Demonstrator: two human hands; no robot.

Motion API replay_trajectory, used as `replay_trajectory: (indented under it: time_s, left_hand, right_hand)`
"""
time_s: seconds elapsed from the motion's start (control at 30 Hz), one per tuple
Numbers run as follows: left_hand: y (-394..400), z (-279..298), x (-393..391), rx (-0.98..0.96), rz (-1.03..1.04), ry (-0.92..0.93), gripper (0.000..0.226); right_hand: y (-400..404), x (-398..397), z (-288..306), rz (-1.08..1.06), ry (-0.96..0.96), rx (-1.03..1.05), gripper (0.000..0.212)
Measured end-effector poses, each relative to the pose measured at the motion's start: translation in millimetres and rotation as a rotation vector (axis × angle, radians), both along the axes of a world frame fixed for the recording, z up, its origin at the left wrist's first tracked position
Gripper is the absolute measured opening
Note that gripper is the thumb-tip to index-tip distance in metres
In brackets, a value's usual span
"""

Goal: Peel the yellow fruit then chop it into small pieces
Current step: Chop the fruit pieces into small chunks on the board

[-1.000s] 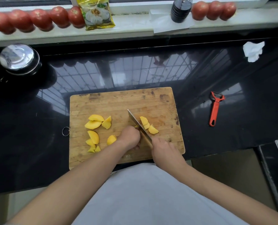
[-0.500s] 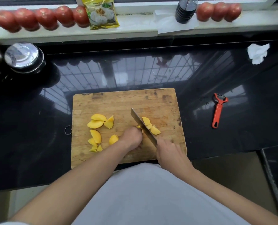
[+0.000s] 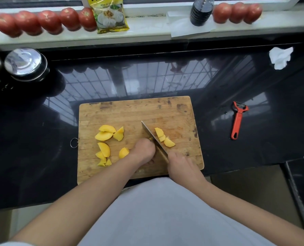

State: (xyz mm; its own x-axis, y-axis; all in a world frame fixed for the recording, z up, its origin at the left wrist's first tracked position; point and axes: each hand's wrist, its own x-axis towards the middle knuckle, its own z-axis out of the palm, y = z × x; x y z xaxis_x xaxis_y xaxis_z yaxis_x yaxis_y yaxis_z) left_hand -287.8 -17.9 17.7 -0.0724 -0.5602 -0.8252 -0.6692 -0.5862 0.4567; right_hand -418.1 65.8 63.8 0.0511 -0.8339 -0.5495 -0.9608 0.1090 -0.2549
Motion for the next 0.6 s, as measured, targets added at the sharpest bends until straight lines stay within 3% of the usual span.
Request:
replay_trajectory:
  time_s: [0.27,0.6]
  left_hand:
    - [2,1,2,-0.02,0.005,0.019,0.046]
    - [2,-4,4,-0.09,-0.097,0.009,0.041]
  right_hand:
    - [-17,8,-3,-0.068,-0.09,-0.071,0.013]
    - [15,-13,12,0.013,0.005,0.005,0.009]
